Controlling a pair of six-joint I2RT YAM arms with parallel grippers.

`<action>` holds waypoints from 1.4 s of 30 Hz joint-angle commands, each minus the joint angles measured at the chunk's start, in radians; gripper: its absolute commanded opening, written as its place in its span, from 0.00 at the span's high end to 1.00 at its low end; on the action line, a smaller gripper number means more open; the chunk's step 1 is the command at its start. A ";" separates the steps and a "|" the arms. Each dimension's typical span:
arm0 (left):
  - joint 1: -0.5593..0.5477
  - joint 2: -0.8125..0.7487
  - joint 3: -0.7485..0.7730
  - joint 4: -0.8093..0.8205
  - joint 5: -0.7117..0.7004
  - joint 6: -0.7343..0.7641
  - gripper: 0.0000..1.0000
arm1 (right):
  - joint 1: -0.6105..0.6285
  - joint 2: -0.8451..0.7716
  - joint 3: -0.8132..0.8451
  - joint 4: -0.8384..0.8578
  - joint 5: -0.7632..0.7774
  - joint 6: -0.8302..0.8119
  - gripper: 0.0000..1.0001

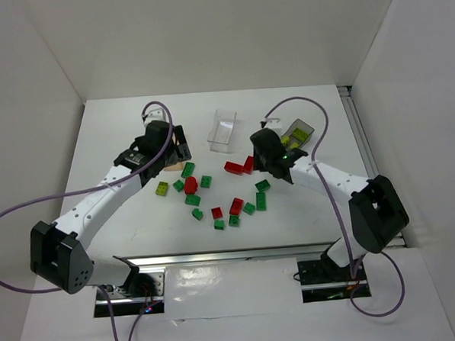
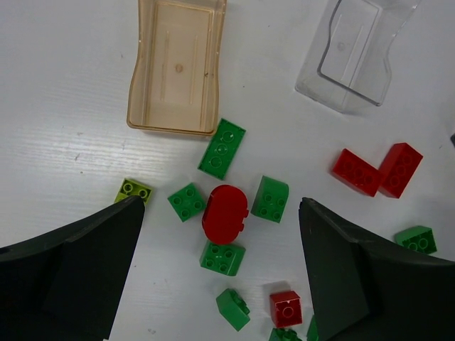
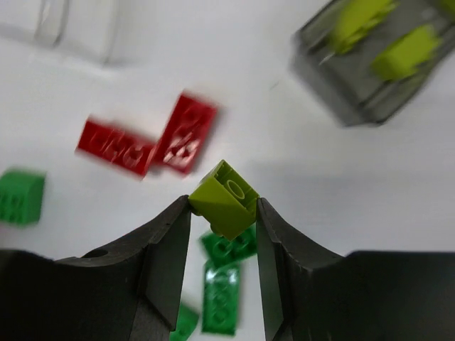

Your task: Sort the legos into containers by color

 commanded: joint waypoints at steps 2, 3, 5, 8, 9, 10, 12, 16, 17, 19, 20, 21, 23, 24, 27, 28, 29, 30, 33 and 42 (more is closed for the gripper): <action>0.005 0.037 0.030 -0.036 -0.054 -0.023 0.00 | -0.174 -0.030 0.061 0.028 0.066 -0.013 0.60; 0.005 0.037 0.030 -0.036 -0.071 -0.023 0.00 | -0.199 -0.029 0.079 0.039 0.057 -0.024 0.60; 0.005 0.028 0.030 -0.045 -0.106 -0.034 0.00 | -0.269 0.009 0.110 0.064 0.048 -0.047 0.60; 0.014 0.018 0.020 -0.045 -0.115 -0.034 0.00 | -0.350 0.049 0.159 0.096 0.007 -0.061 0.60; 0.014 0.018 0.020 -0.045 -0.115 -0.034 0.00 | -0.366 0.085 0.174 0.108 -0.007 -0.070 0.60; 0.014 0.018 0.020 -0.045 -0.115 -0.034 0.00 | -0.377 0.102 0.202 0.108 -0.030 -0.070 0.60; 0.014 0.018 0.020 -0.045 -0.115 -0.034 0.00 | -0.386 0.153 0.225 0.122 -0.049 -0.070 0.60; 0.014 0.028 0.020 -0.045 -0.106 -0.043 0.00 | -0.386 0.208 0.271 0.113 -0.058 -0.051 0.58; 0.014 0.028 0.020 -0.045 -0.106 -0.043 0.00 | -0.386 0.220 0.271 0.113 -0.058 -0.042 0.57; 0.023 0.028 0.020 -0.045 -0.106 -0.032 0.00 | -0.386 0.221 0.262 0.113 -0.067 -0.033 0.46; 0.023 0.028 0.020 -0.045 -0.120 -0.032 0.00 | -0.386 0.221 0.253 0.113 -0.058 -0.019 0.38; 0.034 0.028 0.020 -0.045 -0.132 -0.022 0.00 | -0.395 0.221 0.253 0.101 -0.058 -0.019 0.30; 0.051 0.017 0.030 -0.045 -0.154 -0.009 0.00 | -0.395 0.211 0.253 0.091 -0.047 -0.010 0.16; 0.081 0.017 0.030 -0.045 -0.154 0.004 0.00 | -0.395 0.181 0.242 0.091 -0.038 -0.010 0.16; 0.152 0.006 0.039 -0.077 -0.140 0.005 0.00 | -0.365 0.097 0.209 0.102 -0.014 -0.010 0.29; 0.172 -0.006 0.039 -0.086 -0.129 0.005 0.00 | -0.349 0.075 0.199 0.111 -0.013 -0.021 0.34; 0.193 -0.006 0.039 -0.096 -0.114 -0.006 0.00 | -0.330 0.057 0.199 0.120 -0.033 -0.036 0.38; 0.236 -0.017 0.039 -0.108 -0.094 -0.006 0.00 | -0.282 0.044 0.185 0.130 -0.052 -0.036 0.40; 0.302 -0.017 0.030 -0.108 -0.019 -0.015 0.00 | -0.157 0.044 0.185 0.130 -0.148 -0.065 0.39; 0.289 0.126 -0.087 -0.117 0.159 -0.006 0.00 | -0.033 0.099 0.142 0.116 -0.158 0.004 0.30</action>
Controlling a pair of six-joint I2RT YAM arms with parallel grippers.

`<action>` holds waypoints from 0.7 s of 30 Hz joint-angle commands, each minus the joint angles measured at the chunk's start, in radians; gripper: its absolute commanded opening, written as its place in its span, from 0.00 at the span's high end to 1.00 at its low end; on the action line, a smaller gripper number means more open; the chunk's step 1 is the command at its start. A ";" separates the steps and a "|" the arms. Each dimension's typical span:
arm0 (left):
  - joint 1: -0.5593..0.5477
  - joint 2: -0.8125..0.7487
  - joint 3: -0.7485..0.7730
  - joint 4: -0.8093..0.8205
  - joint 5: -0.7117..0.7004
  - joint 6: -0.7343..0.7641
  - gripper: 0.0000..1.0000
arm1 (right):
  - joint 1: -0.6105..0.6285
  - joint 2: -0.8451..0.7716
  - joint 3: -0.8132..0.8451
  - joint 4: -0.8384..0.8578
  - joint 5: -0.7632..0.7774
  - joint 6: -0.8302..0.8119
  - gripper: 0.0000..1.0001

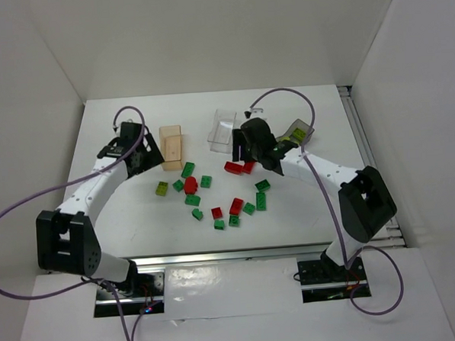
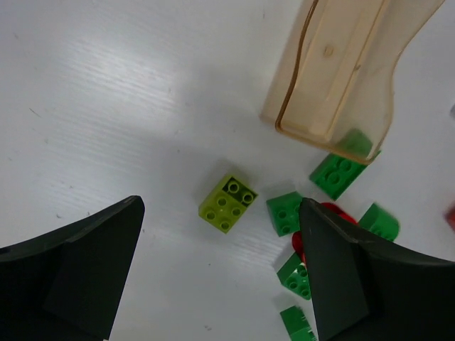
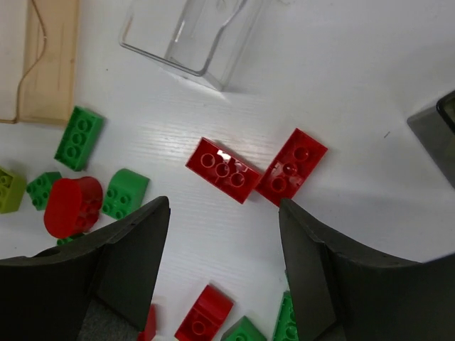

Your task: Sort the legos into containers by color

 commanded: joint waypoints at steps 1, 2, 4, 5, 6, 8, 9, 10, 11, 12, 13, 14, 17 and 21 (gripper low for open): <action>-0.035 0.051 -0.088 0.014 0.049 -0.010 0.00 | -0.016 -0.015 -0.026 0.013 0.017 0.025 0.30; -0.035 0.061 -0.106 0.036 0.040 -0.034 0.02 | -0.016 -0.028 -0.026 0.013 0.017 0.025 0.30; -0.035 0.061 -0.152 0.083 0.040 -0.044 0.04 | -0.016 -0.041 -0.026 -0.021 0.046 0.016 0.28; -0.035 0.061 -0.161 0.096 0.040 -0.044 0.04 | -0.026 -0.056 -0.026 -0.021 0.046 0.016 0.28; -0.035 0.077 -0.161 0.105 0.040 -0.044 0.04 | -0.039 -0.065 -0.026 -0.031 0.060 0.007 0.28; -0.035 0.109 -0.161 0.105 0.049 -0.035 0.07 | -0.054 -0.075 -0.035 -0.032 0.060 0.007 0.28; -0.035 0.127 -0.161 0.105 0.049 -0.035 0.07 | -0.069 -0.088 -0.046 -0.032 0.060 0.007 0.28; -0.035 0.164 -0.161 0.105 0.049 -0.035 0.07 | -0.069 -0.088 -0.046 -0.032 0.060 0.007 0.28; -0.044 0.179 -0.149 0.105 0.049 -0.045 0.09 | -0.085 -0.100 -0.055 -0.032 0.060 0.007 0.28; -0.044 0.192 -0.149 0.105 0.040 -0.045 0.09 | -0.094 -0.101 -0.055 -0.032 0.060 0.007 0.28; -0.058 0.215 -0.139 0.105 0.040 -0.045 0.10 | -0.094 -0.110 -0.055 -0.032 0.060 0.007 0.28; -0.058 0.225 -0.138 0.105 0.040 -0.045 0.10 | -0.094 -0.110 -0.065 -0.032 0.060 0.007 0.28; -0.080 0.258 -0.126 0.105 0.010 -0.056 0.13 | -0.103 -0.119 -0.074 -0.041 0.060 0.007 0.28; -0.101 0.267 -0.126 0.114 -0.011 -0.068 0.22 | -0.103 -0.128 -0.074 -0.041 0.060 0.007 0.28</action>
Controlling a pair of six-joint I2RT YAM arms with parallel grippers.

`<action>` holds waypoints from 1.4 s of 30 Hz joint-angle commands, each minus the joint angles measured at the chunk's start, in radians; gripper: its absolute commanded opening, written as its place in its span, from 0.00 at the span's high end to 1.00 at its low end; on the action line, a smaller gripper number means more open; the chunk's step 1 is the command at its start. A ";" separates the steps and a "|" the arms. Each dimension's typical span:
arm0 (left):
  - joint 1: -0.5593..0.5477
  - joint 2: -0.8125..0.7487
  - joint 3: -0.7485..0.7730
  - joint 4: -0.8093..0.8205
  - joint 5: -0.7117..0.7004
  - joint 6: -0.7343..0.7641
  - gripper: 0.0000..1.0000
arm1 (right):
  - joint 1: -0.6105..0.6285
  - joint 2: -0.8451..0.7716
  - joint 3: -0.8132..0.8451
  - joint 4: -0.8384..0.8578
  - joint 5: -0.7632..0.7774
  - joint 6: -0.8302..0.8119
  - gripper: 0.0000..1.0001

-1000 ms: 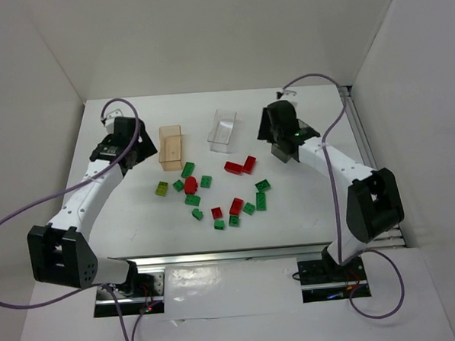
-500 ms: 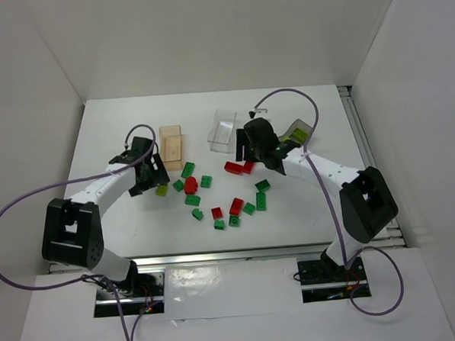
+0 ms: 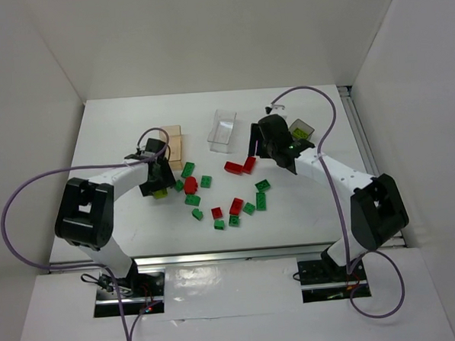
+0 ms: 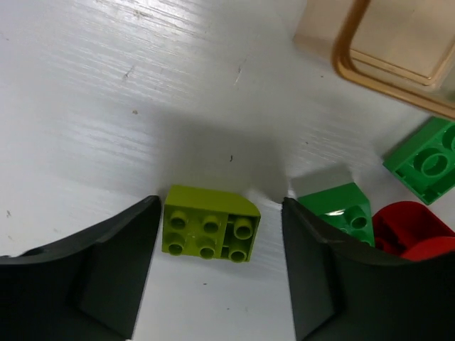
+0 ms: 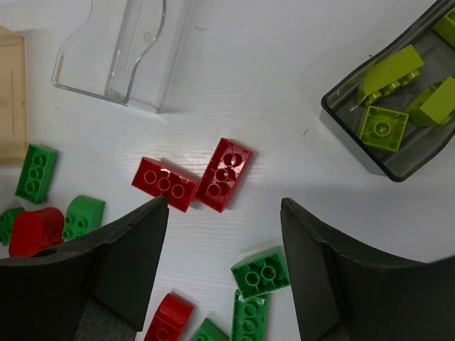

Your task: Sort the legos into containers by color

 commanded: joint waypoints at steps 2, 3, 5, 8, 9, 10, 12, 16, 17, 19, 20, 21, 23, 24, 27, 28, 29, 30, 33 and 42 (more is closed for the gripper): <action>-0.019 0.017 0.024 0.008 -0.036 -0.027 0.30 | 0.001 -0.039 -0.011 -0.010 0.014 -0.006 0.28; -0.019 0.017 0.024 0.008 -0.036 -0.027 0.32 | 0.001 -0.039 -0.011 -0.010 0.014 -0.006 0.28; -0.019 0.007 0.024 0.008 -0.036 -0.027 0.32 | 0.001 -0.049 -0.011 -0.010 0.014 -0.006 0.28; -0.019 0.007 0.024 0.008 -0.036 -0.027 0.34 | -0.008 -0.049 -0.020 -0.019 0.014 -0.006 0.28; -0.019 0.007 0.033 -0.001 -0.036 -0.027 0.35 | -0.008 -0.049 -0.020 -0.019 0.014 -0.006 0.28; -0.019 0.007 0.033 -0.001 -0.036 -0.027 0.40 | -0.008 -0.049 -0.020 -0.019 0.014 -0.006 0.28; -0.029 -0.023 0.044 -0.015 -0.027 -0.027 0.43 | -0.008 -0.049 -0.020 -0.028 0.024 -0.006 0.28; -0.076 -0.126 0.087 -0.058 -0.027 0.008 0.49 | -0.008 -0.068 -0.011 -0.047 0.064 -0.006 0.28; -0.088 -0.144 0.098 -0.067 -0.005 0.018 0.52 | -0.018 -0.084 -0.011 -0.047 0.064 0.004 0.28; -0.130 -0.167 0.134 -0.067 0.027 0.031 0.56 | -0.029 -0.102 -0.023 -0.056 0.102 0.004 0.28; -0.145 -0.167 0.153 -0.076 0.047 0.031 0.56 | -0.038 -0.125 -0.034 -0.056 0.112 0.014 0.28; -0.162 -0.167 0.174 -0.088 0.056 0.022 0.56 | -0.052 -0.136 -0.034 -0.065 0.133 0.025 0.28; -0.223 -0.143 0.243 -0.088 0.085 0.022 0.56 | -0.078 -0.180 -0.052 -0.094 0.170 0.048 0.28; -0.246 -0.125 0.272 -0.088 0.085 0.012 0.56 | -0.088 -0.199 -0.052 -0.117 0.205 0.072 0.28; -0.338 -0.013 0.416 -0.088 0.110 0.002 0.56 | -0.115 -0.300 -0.104 -0.131 0.259 0.120 0.28; -0.357 0.022 0.499 -0.088 0.121 0.002 0.56 | -0.115 -0.327 -0.117 -0.140 0.291 0.129 0.28; -0.387 0.100 0.545 -0.088 0.147 0.002 0.56 | -0.129 -0.379 -0.127 -0.157 0.308 0.152 0.27; -0.401 0.101 0.594 -0.088 0.160 0.002 0.56 | -0.129 -0.406 -0.144 -0.169 0.326 0.162 0.27; -0.449 0.248 0.788 -0.079 0.203 0.025 0.56 | -0.141 -0.490 -0.154 -0.232 0.388 0.188 0.27; -0.492 0.604 1.243 0.029 0.381 0.015 0.56 | -0.151 -0.676 -0.164 -0.381 0.483 0.303 0.26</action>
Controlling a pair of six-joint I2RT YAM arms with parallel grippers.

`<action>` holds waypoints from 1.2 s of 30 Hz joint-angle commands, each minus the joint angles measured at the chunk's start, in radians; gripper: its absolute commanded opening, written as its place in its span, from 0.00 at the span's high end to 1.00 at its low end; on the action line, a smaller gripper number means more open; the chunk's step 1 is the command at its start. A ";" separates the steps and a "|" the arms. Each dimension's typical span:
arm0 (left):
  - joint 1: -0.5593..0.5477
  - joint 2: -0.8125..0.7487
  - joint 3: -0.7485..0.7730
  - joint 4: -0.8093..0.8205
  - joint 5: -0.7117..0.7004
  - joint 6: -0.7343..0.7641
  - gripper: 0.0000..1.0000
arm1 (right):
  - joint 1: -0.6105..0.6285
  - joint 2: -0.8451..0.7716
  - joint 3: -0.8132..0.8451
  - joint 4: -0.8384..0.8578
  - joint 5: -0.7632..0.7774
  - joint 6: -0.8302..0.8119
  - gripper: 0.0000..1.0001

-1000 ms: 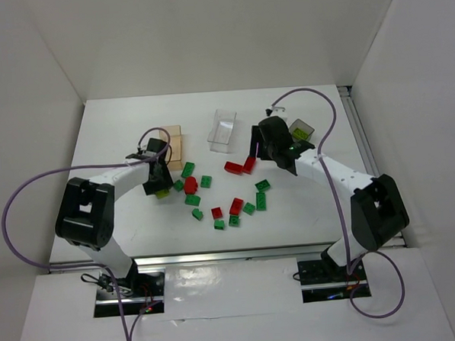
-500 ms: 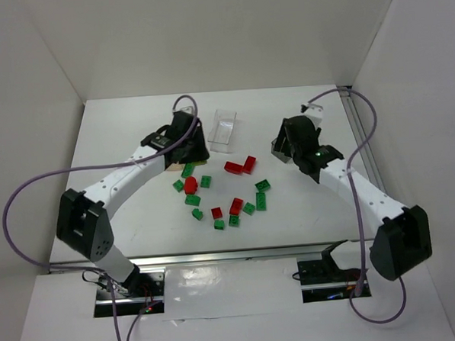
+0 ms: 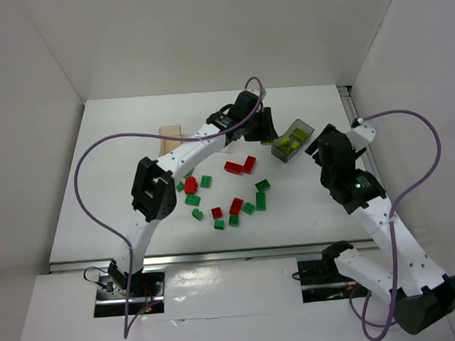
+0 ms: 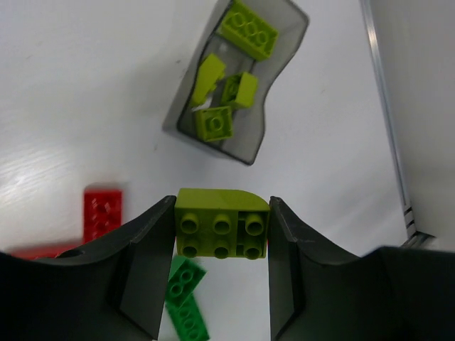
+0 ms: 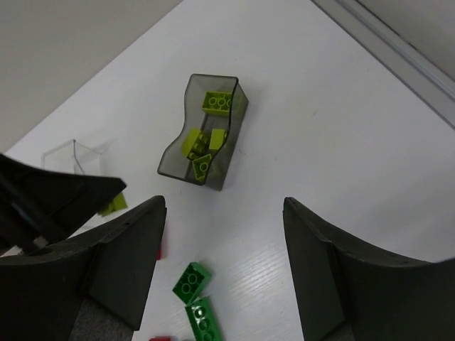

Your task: Sort the legos into containers by color

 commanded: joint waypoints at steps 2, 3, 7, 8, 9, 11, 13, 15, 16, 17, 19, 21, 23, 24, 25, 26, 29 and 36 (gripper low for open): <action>-0.005 0.094 0.110 0.179 0.137 -0.010 0.56 | -0.014 -0.068 -0.024 -0.074 0.066 0.061 0.26; -0.005 0.105 0.110 0.213 0.149 -0.010 0.56 | -0.014 -0.079 -0.010 -0.087 0.066 0.052 0.25; -0.005 0.165 0.139 0.315 0.168 -0.010 0.54 | -0.014 -0.068 0.021 -0.137 0.075 0.052 0.25; -0.005 0.197 0.151 0.330 0.168 -0.019 0.54 | -0.014 -0.068 0.021 -0.146 0.075 0.052 0.25; -0.005 0.217 0.184 0.342 0.183 -0.019 0.53 | -0.014 -0.068 0.021 -0.147 0.075 0.052 0.25; -0.005 0.260 0.231 0.352 0.192 -0.047 0.51 | -0.014 -0.090 0.012 -0.133 0.075 0.038 0.25; -0.005 0.314 0.284 0.361 0.202 -0.065 0.49 | -0.014 -0.090 0.012 -0.117 0.055 0.020 0.25; -0.005 0.326 0.284 0.397 0.202 -0.090 0.48 | -0.014 -0.081 0.012 -0.130 0.044 0.020 0.25; -0.005 0.335 0.284 0.408 0.214 -0.103 0.46 | -0.014 -0.081 0.021 -0.142 0.044 0.020 0.25; -0.005 0.335 0.284 0.420 0.223 -0.114 0.38 | -0.014 -0.072 0.021 -0.142 0.044 0.020 0.25; -0.005 0.344 0.284 0.421 0.234 -0.114 0.20 | -0.014 -0.071 0.030 -0.153 0.044 0.009 0.23; -0.005 0.344 0.275 0.434 0.266 -0.123 0.02 | -0.014 -0.071 0.030 -0.153 0.044 0.009 0.23; -0.005 0.325 0.275 0.434 0.284 -0.123 0.00 | -0.014 -0.081 0.030 -0.153 0.044 0.009 0.23; -0.005 0.312 0.254 0.434 0.284 -0.123 0.00 | -0.014 -0.081 0.021 -0.153 0.044 0.009 0.22; -0.005 0.280 0.243 0.444 0.294 -0.099 0.00 | -0.014 -0.081 0.021 -0.153 0.033 -0.001 0.22; -0.005 0.259 0.243 0.433 0.294 -0.099 0.00 | -0.014 -0.081 0.021 -0.137 0.024 -0.018 0.22; 0.023 0.162 0.133 0.421 0.309 -0.076 0.00 | -0.014 -0.041 0.010 -0.104 -0.048 -0.087 0.22; 0.070 -0.281 -0.318 0.246 0.029 0.063 0.00 | 0.028 0.251 0.010 0.045 -0.505 -0.203 0.20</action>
